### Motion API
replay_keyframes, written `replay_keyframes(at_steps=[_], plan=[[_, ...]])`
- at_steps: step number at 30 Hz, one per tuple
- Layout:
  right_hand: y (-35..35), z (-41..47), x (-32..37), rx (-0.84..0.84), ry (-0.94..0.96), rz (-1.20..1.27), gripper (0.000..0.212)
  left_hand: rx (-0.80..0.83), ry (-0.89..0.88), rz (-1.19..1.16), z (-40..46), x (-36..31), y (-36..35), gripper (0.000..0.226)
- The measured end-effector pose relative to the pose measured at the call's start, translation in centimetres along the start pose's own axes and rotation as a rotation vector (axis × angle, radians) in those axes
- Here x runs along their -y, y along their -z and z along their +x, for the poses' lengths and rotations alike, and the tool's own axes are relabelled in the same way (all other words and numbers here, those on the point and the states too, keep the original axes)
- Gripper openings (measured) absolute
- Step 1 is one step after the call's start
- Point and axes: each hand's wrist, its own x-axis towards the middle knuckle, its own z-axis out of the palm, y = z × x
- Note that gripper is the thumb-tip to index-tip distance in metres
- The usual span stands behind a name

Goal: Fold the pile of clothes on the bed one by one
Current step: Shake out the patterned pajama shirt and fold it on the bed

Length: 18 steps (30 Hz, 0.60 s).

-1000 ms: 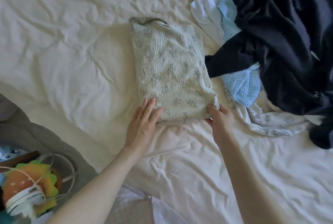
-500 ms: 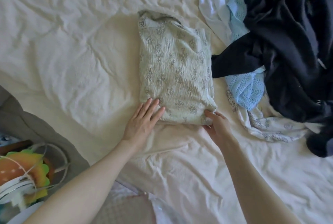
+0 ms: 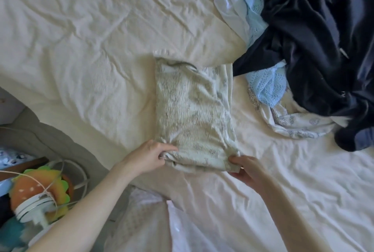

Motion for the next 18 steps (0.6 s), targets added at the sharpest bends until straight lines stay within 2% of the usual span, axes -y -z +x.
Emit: replay_keyframes(at_steps=[3, 6, 10, 14, 16, 18], plan=[[1.9, -1.7, -1.9, 0.04, -0.061, 0.073, 0.005, 0.141, 0.055, -0.229, -1.7, 0.3, 0.1, 0.048], [1.8, -2.9, -0.7, 0.044, 0.059, 0.115, 0.018, 0.123, 0.087, -0.425, -2.1, 0.5, 2.2, 0.042], [-1.4, -3.7, 4.3, 0.03, 0.273, 0.126, 0.011, -0.069, 0.038, -0.627, 0.0, 1.1, 6.7, 0.029], [-5.6, -3.4, 9.9, 0.064, 0.407, 0.273, 0.009, -0.401, 0.121, -0.992, 3.9, 1.6, 9.3, 0.005], [-7.6, -2.8, 11.5, -0.01, 0.485, 0.198, 0.018, -0.473, 0.124, -1.087, 5.5, 1.3, 9.6, 0.028], [-9.3, -1.8, 11.6, -0.161, 0.691, -0.17, 0.035, -0.463, 0.116, -1.048, 6.4, 1.0, 8.7, 0.049]])
